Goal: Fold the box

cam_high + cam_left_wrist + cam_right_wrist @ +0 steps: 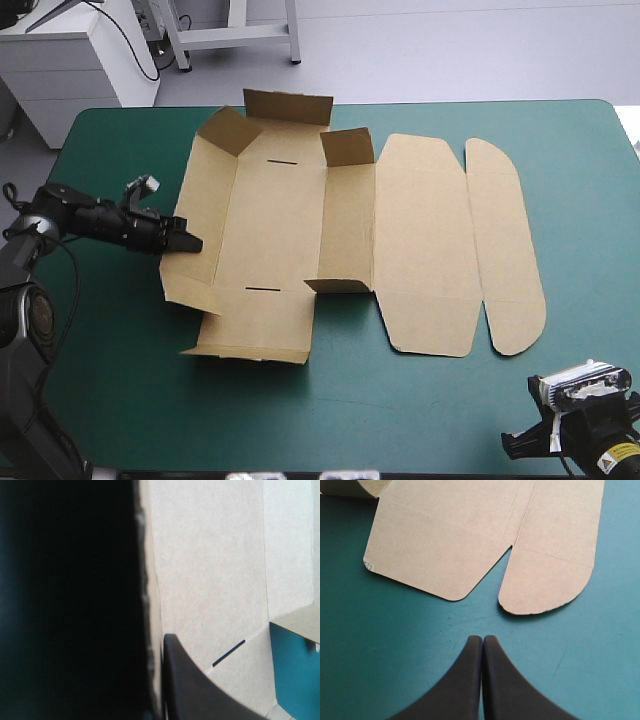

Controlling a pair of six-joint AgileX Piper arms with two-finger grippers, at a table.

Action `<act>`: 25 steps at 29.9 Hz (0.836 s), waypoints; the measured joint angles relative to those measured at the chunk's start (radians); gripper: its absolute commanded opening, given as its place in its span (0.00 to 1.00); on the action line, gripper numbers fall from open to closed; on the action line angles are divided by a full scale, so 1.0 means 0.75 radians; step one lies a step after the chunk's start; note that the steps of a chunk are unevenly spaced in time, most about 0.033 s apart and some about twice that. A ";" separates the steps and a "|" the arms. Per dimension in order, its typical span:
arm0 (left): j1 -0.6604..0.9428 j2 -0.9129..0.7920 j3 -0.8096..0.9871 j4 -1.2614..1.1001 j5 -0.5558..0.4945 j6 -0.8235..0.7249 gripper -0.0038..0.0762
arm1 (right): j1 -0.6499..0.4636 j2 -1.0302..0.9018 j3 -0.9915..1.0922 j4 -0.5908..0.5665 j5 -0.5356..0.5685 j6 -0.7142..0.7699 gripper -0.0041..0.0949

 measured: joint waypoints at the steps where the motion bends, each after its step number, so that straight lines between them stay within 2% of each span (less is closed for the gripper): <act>1: -0.023 -0.010 -0.044 0.020 0.000 -0.003 0.04 | 0.000 0.000 0.000 0.000 0.000 0.000 0.03; 11: -0.403 -0.038 -0.603 0.453 0.035 -0.180 0.04 | 0.000 0.000 0.000 0.000 0.000 0.000 0.03; 16: -0.596 -0.037 -0.855 0.653 0.055 -0.200 0.04 | 0.000 0.000 0.000 0.000 0.000 0.000 0.03; 25: -0.840 -0.038 -1.003 0.999 0.053 -0.186 0.04 | 0.000 0.000 0.000 0.000 0.000 0.000 0.03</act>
